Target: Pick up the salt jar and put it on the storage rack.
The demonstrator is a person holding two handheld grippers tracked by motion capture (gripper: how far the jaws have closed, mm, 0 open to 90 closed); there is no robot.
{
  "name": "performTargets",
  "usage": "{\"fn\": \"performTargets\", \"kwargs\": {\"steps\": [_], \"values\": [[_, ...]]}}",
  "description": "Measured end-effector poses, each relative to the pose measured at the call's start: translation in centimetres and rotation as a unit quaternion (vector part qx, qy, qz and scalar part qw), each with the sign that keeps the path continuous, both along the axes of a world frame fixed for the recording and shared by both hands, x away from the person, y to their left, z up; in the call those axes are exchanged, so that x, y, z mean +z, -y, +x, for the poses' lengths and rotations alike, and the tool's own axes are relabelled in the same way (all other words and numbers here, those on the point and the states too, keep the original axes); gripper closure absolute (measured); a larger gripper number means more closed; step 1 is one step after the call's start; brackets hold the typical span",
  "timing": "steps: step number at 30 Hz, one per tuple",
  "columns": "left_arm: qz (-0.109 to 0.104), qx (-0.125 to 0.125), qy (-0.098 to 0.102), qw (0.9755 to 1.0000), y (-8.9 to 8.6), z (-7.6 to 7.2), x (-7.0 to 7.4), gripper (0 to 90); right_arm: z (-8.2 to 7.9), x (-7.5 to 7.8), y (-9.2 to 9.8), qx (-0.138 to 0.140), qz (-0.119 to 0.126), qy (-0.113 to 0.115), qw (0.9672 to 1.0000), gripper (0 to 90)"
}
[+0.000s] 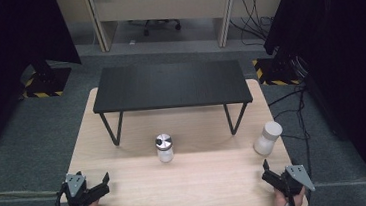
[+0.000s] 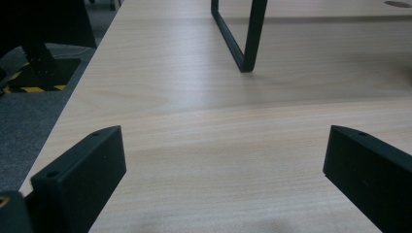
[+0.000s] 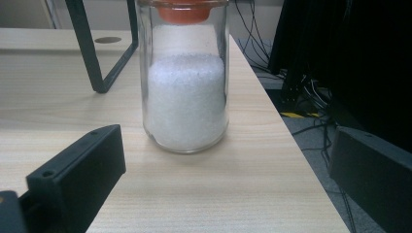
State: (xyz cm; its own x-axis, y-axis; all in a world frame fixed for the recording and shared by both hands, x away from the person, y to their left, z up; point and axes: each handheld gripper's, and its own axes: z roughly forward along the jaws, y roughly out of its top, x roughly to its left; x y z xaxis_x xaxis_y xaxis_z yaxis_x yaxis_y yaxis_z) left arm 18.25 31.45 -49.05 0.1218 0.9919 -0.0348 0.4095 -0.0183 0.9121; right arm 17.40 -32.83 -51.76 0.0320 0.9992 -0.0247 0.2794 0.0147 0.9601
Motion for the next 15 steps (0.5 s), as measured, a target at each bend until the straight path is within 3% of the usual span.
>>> {"fn": "performTargets", "kwargs": {"steps": [5,15], "values": [[-0.022,-0.018,0.0,0.9996,-0.3,0.1,0.2,1.3,0.0,0.0,0.0,0.001,-0.001,0.0,1.0,0.2],[-0.026,-0.067,0.007,0.9974,0.8,1.1,0.8,1.0,-0.2,-0.2,0.2,0.002,0.004,0.008,1.0,0.2]]}}
